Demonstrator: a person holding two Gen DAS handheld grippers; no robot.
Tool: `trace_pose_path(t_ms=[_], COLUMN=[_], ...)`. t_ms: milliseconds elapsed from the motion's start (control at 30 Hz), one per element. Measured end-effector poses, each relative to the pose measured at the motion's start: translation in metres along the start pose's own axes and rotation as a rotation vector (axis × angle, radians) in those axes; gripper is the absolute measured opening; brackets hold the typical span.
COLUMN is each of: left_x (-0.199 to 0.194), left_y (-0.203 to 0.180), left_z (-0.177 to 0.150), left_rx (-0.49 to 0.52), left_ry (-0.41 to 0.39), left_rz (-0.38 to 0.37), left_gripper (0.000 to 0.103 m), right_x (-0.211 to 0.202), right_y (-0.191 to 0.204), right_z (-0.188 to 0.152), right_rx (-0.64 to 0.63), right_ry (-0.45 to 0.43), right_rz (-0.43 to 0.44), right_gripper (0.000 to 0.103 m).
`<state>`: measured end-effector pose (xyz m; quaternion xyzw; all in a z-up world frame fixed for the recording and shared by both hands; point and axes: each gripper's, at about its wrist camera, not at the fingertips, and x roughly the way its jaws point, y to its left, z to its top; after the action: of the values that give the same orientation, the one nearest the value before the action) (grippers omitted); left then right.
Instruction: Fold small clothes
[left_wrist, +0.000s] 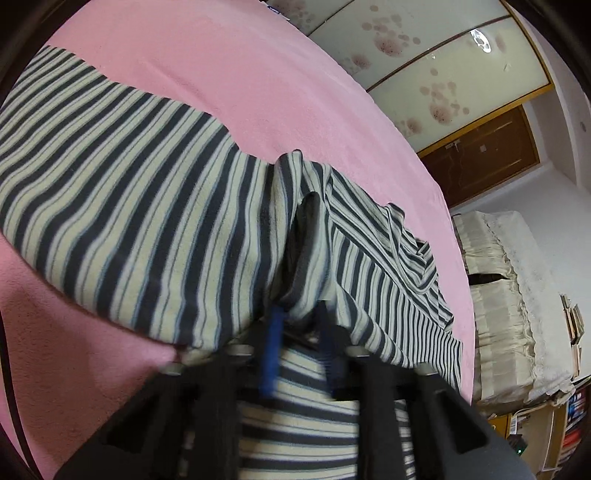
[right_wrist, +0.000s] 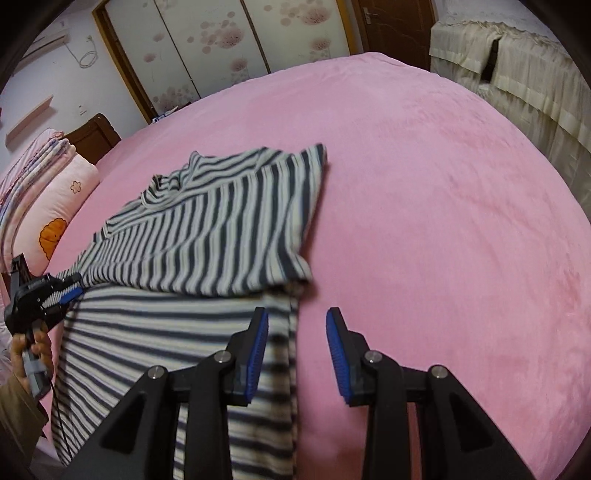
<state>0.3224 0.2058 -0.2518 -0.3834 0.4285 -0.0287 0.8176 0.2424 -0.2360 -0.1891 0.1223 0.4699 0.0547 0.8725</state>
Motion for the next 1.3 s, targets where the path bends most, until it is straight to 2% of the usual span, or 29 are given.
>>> trace_pose_path(t_ms=[100, 267, 433, 500, 700, 867, 900, 933, 1000, 1067, 1167, 1300], left_x=[-0.007, -0.023, -0.015, -0.01, -0.018, -0.019, -0.019, -0.018, -0.011, -0.002, 0.002, -0.008], left_y=[-0.015, -0.029, -0.022, -0.015, -0.024, -0.038, -0.039, -0.039, -0.036, -0.029, -0.022, -0.034], left_z=[-0.003, -0.004, 0.004, 0.006, 0.01, 0.017, 0.018, 0.018, 0.019, 0.016, 0.01, 0.003], left_rx=[0.048, 0.012, -0.013, -0.047, -0.036, 0.007, 0.016, 0.025, 0.053, 0.062, 0.079, 0.182], left_ry=[-0.031, -0.047, 0.02, 0.057, 0.067, 0.08, 0.08, 0.081, 0.098, 0.132, 0.161, 0.157], left_rz=[0.032, 0.073, 0.142, 0.147, 0.137, 0.176, 0.187, 0.196, 0.248, 0.289, 0.283, 0.303], left_gripper=[0.008, 0.008, 0.008, 0.008, 0.008, 0.008, 0.008, 0.008, 0.009, 0.01, 0.016, 0.028], right_x=[0.0, -0.002, 0.006, 0.012, 0.03, 0.04, 0.038, 0.036, 0.032, 0.03, 0.026, 0.003], right_y=[-0.004, 0.0, 0.01, 0.014, 0.025, 0.026, 0.023, 0.021, 0.013, 0.005, -0.005, -0.012], right_z=[-0.004, -0.004, -0.006, -0.005, 0.009, 0.02, 0.021, 0.021, 0.021, 0.018, 0.011, 0.006], right_rx=[0.016, -0.002, -0.079, -0.109, -0.171, -0.159, -0.141, -0.123, -0.073, -0.04, -0.018, -0.019], right_ry=[0.002, -0.013, -0.006, -0.002, -0.002, -0.031, -0.047, -0.063, -0.058, -0.037, 0.011, -0.009], right_rz=[-0.001, -0.021, -0.072, -0.094, -0.126, -0.159, -0.166, -0.176, -0.162, -0.163, -0.219, -0.182], right_gripper=[0.033, 0.033, 0.033, 0.033, 0.033, 0.033, 0.03, 0.02, 0.017, 0.017, 0.017, 0.017])
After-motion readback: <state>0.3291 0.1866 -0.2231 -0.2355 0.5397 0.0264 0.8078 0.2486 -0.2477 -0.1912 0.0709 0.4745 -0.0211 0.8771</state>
